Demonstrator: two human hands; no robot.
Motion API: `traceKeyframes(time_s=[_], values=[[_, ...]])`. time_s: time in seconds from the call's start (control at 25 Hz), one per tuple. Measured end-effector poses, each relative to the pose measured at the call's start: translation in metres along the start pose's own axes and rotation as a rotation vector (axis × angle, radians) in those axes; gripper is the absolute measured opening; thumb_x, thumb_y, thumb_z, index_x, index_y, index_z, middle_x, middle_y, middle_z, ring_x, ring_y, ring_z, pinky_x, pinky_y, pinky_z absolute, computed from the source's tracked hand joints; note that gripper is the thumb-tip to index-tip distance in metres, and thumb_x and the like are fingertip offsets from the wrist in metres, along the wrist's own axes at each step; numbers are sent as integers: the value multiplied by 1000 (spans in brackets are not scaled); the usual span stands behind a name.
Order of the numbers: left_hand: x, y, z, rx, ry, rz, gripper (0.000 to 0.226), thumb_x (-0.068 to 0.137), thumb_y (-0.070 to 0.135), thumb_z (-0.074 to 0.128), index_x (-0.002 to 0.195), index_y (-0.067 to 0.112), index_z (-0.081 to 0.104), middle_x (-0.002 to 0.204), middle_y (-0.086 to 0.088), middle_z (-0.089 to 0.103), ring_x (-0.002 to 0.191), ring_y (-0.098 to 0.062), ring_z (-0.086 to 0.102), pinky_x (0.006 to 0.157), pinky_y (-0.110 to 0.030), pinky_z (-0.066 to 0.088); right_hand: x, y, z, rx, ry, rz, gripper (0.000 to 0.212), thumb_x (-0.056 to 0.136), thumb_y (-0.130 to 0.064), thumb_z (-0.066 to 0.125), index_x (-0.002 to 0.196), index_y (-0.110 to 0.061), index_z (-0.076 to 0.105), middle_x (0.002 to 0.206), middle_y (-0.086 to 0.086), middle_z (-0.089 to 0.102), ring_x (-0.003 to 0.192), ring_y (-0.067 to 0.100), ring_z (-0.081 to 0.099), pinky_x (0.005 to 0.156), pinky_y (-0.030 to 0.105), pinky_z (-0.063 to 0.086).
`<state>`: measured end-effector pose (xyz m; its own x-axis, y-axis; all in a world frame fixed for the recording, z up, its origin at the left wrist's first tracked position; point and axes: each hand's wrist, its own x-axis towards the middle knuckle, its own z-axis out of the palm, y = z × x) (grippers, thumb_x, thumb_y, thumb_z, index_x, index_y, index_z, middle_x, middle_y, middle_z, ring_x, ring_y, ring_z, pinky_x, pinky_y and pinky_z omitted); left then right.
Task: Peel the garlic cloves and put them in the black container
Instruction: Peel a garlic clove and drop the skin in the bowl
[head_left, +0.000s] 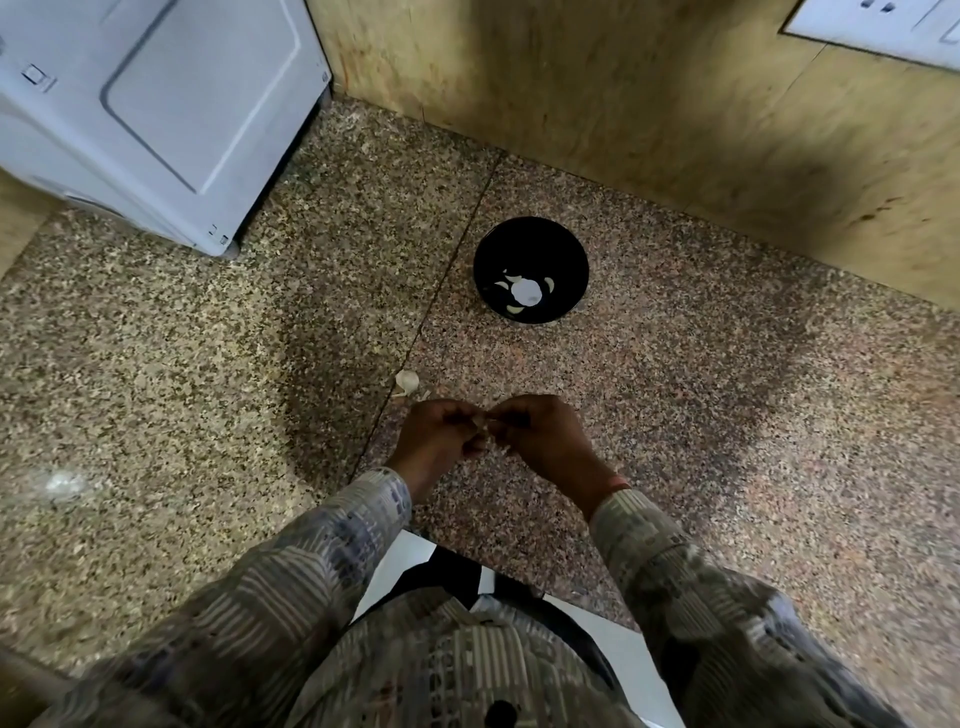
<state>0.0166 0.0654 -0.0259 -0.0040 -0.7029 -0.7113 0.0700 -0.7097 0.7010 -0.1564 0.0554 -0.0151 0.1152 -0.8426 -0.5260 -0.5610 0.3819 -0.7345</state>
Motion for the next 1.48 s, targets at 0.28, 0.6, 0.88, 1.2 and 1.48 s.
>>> traceKeyframes(time_s=[0.28, 0.6, 0.88, 1.2, 1.48], values=[[5, -1, -2, 391, -32, 414, 18, 87, 10, 78, 98, 24, 80, 92, 6, 79, 86, -13, 75, 77, -32, 62, -6, -21, 12, 800, 1, 484, 24, 105, -11, 51, 87, -5, 67, 67, 8, 59, 59, 17, 55, 55, 31, 49], [8, 2, -2, 173, -11, 160, 12, 88, 7, 76, 92, 17, 81, 88, -6, 80, 89, -37, 75, 81, -45, 64, -3, -18, 19, 465, 121, 330, 32, 107, -28, 55, 84, -11, 69, 73, 5, 66, 64, 19, 61, 60, 36, 55], [12, 6, -7, 550, -54, 315, 27, 83, 44, 72, 75, 20, 77, 68, 2, 75, 65, -20, 73, 67, -39, 62, 9, -12, 22, -157, 165, 188, 41, 109, -38, 44, 96, -7, 68, 96, 13, 70, 88, 32, 66, 79, 41, 55], [7, -4, -14, 35, -26, -65, 11, 85, -9, 74, 94, -12, 69, 78, -20, 71, 67, -25, 63, 57, -29, 53, 51, -17, -7, -172, 302, 155, 26, 98, -31, 65, 89, -12, 80, 88, 7, 78, 84, 25, 72, 78, 35, 58], [4, -15, -21, -129, 51, -168, 14, 89, -11, 66, 93, -1, 75, 86, -15, 77, 75, -25, 75, 60, -29, 60, -11, 21, 32, -605, 149, -350, 59, 89, 6, 47, 144, -14, 56, 151, 10, 52, 142, 24, 46, 118, 38, 42]])
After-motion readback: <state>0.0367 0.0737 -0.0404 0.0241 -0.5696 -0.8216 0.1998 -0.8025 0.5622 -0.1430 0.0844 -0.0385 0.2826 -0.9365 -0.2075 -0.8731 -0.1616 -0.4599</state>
